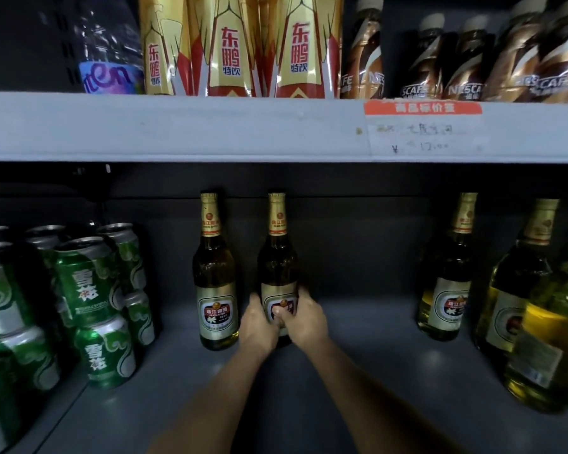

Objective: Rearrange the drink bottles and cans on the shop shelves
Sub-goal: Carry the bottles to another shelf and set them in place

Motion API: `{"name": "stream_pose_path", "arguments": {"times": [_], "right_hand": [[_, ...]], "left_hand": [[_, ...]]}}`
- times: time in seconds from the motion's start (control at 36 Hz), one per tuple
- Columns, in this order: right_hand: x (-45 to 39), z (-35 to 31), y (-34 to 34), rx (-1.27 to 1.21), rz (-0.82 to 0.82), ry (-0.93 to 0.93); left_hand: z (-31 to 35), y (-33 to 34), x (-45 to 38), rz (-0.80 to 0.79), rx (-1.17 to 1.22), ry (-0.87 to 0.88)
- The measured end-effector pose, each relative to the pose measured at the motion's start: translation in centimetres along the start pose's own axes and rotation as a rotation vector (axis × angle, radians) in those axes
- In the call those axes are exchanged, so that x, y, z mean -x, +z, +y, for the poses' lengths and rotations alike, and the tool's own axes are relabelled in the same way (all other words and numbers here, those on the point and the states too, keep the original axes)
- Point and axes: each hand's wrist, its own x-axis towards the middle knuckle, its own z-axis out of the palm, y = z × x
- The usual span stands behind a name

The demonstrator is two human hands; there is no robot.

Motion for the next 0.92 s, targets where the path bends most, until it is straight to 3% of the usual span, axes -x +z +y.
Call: {"name": "stream_pose_path", "arguments": {"times": [0.14, 0.33, 0.44, 0.64, 0.75, 0.86, 0.92], "right_hand": [[1.2, 0.9, -0.8, 0.009, 0.112, 0.002], [4.4, 4.4, -7.3, -0.011, 0.680, -0.022], [5.8, 6.7, -12.6, 0.049, 0.970, -0.101], [7.7, 10.6, -23.4, 0.129, 1.217, -0.090], [8.8, 13.3, -26.8, 0.065, 1.158, 0.022], [9.0, 16.4, -27.9, -0.052, 0.746, 0.093], [8.9, 17.4, -27.9, -0.030, 0.627, 0.105]], "left_hand": [[0.0, 1.0, 0.9, 0.076, 0.049, -0.022], [2.2, 3.5, 5.7, 0.436, 0.136, -0.015], [5.0, 6.1, 7.4, 0.334, 0.172, 0.015], [11.4, 13.0, 9.9, -0.020, 0.172, 0.173], [14.6, 17.3, 11.4, -0.264, 0.198, 0.219], [16.6, 20.9, 12.7, -0.441, 0.209, 0.232], [17.3, 22.2, 13.3, -0.471, 0.212, 0.229]]}}
